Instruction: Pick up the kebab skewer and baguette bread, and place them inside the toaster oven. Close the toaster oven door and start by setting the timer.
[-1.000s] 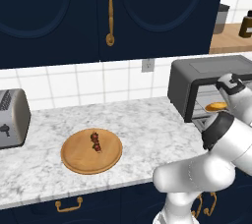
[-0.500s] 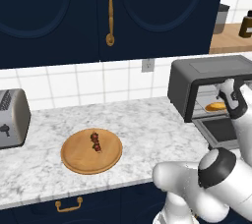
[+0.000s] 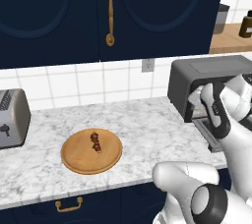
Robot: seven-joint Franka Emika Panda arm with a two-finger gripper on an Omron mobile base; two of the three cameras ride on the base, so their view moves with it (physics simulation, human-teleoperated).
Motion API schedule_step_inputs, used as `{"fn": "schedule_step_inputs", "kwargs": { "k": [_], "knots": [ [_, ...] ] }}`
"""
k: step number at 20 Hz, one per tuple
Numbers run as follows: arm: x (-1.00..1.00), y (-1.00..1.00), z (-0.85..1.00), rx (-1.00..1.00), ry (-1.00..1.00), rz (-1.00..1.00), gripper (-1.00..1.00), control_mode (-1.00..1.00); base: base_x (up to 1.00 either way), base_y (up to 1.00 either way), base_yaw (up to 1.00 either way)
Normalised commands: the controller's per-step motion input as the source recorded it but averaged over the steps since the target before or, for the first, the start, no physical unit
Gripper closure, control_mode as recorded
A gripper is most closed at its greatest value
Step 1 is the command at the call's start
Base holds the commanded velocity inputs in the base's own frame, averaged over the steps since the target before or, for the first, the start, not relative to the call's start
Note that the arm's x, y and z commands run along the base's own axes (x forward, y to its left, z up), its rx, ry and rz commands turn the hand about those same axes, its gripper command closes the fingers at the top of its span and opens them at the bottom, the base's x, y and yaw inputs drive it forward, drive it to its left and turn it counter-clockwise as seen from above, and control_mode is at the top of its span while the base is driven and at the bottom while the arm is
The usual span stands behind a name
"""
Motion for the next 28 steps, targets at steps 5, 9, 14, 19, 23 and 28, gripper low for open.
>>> {"fn": "schedule_step_inputs", "kwargs": {
  "k": [5, 9, 14, 19, 23, 28],
  "knots": [
    [0.0, 1.0, 0.01, -0.2, 0.15, 0.39, -1.0, -1.0, 0.0, 0.0, 0.0],
    [0.0, 0.96, 0.0, -0.23, 0.02, 0.21, -1.0, -1.0, 0.0, 0.0, 0.0],
    [0.0, 1.0, -0.06, -0.23, 0.0, 0.16, -1.0, -1.0, 0.0, 0.0, 0.0],
    [0.0, 1.0, -0.02, -0.19, 0.03, 0.17, -1.0, -1.0, 0.0, 0.0, 0.0],
    [0.09, 0.88, -0.07, -0.13, 0.03, 0.18, -1.0, -1.0, 0.0, 0.0, 0.0],
    [0.21, 0.75, -0.11, -0.09, 0.01, 0.17, -1.0, -1.0, 0.0, 0.0, 0.0]
  ]
}}
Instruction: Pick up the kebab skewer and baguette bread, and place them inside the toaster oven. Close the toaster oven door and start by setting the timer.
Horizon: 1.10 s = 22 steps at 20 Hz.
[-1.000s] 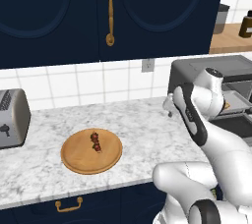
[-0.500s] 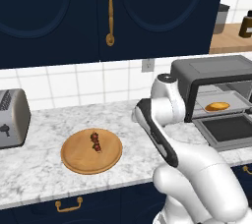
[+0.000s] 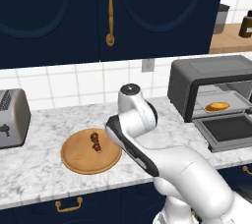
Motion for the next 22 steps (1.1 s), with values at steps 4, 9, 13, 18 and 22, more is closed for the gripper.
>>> {"fn": "schedule_step_inputs", "kwargs": {
  "k": [4, 9, 13, 18, 22],
  "knots": [
    [0.37, 0.65, 0.0, -0.02, 0.03, 0.13, -1.0, -1.0, 0.0, 0.0, 0.0],
    [0.23, 0.61, -0.23, 0.01, 0.01, 0.05, -1.0, -1.0, 0.0, 0.0, 0.0],
    [0.13, 0.58, -0.46, 0.04, 0.0, 0.0, -1.0, -1.0, 0.0, 0.0, 0.0],
    [0.1, 0.18, -0.29, 0.08, 0.03, 0.0, -1.0, -1.0, 0.0, 0.0, 0.0],
    [0.2, 0.0, -0.24, 0.02, 0.04, 0.0, -1.0, -1.0, 0.0, 0.0, 0.0]
  ]
}}
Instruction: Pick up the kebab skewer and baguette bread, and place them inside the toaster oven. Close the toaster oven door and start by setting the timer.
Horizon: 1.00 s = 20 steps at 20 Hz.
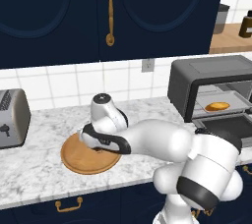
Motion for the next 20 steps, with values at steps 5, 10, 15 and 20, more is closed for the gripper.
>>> {"fn": "schedule_step_inputs", "kwargs": {
  "k": [5, 10, 15, 20],
  "knots": [
    [0.38, 0.07, -0.22, 0.0, 0.01, 0.0, -1.0, -1.0, 0.0, 0.0, 0.0],
    [0.29, 0.22, -0.33, 0.0, 0.02, 0.0, -1.0, -1.0, 0.0, 0.0, 0.0],
    [0.23, 0.17, -0.25, 0.0, 0.01, 0.0, -1.0, -1.0, 0.0, 0.0, 0.0],
    [0.21, 0.0, -0.06, 0.0, 0.01, 0.0, -1.0, -1.0, 0.0, 0.0, 0.0]
  ]
}}
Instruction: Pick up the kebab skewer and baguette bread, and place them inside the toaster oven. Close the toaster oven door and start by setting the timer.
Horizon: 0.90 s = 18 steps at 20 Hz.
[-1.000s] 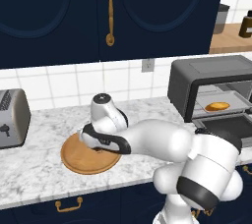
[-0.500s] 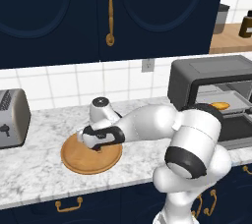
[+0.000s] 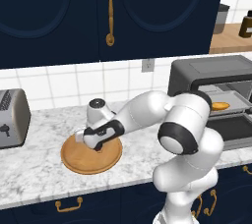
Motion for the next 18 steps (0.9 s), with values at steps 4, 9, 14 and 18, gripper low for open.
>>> {"fn": "schedule_step_inputs", "kwargs": {
  "k": [4, 9, 14, 18],
  "knots": [
    [0.08, 0.0, -0.17, 0.0, 0.0, 0.0, -1.0, -1.0, 0.0, 0.0, 0.0],
    [0.0, 0.0, -0.31, 0.0, 0.0, 0.0, -1.0, -1.0, 0.0, 0.0, 0.0],
    [0.0, 0.0, -0.12, 0.0, 0.01, 0.0, 1.0, -1.0, 0.0, 0.0, 0.0],
    [0.0, 0.0, 0.0, 0.0, 0.0, 0.0, 1.0, -1.0, 0.0, 0.0, 0.0]
  ]
}}
